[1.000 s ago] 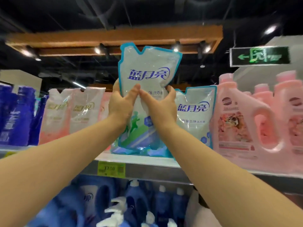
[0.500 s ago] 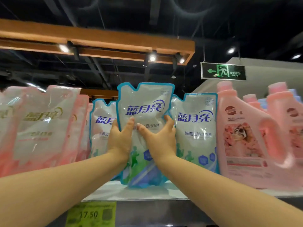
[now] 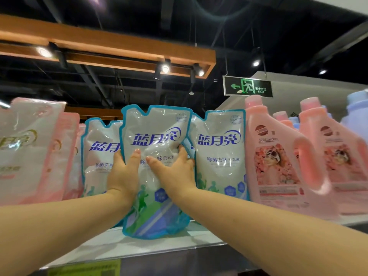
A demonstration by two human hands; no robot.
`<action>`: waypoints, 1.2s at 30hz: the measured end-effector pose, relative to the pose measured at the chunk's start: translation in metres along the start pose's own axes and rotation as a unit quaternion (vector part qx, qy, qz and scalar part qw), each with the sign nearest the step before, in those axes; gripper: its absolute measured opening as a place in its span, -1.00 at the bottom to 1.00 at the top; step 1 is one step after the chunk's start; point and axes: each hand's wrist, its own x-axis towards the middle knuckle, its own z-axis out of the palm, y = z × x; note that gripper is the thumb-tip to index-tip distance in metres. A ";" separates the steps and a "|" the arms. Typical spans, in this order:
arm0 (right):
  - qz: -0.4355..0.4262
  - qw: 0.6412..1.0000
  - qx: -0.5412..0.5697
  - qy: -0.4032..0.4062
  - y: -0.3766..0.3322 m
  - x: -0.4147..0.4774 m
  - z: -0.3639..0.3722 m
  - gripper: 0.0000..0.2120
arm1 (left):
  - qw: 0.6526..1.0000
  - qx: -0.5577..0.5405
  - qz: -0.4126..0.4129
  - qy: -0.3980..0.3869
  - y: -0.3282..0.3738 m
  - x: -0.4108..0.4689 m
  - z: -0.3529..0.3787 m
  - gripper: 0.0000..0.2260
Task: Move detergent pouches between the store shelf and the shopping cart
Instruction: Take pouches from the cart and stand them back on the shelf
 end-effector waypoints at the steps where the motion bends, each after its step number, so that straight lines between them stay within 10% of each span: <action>1: -0.001 1.000 -0.001 -0.008 -0.001 0.001 0.001 -0.12 | 1.000 0.002 0.003 0.003 0.000 0.000 -0.001 -0.76; 36: 0.029 0.991 -0.097 -0.086 0.011 -0.030 -0.035 -0.29 | 0.997 0.060 -0.049 -0.026 0.011 -0.010 0.019 -0.66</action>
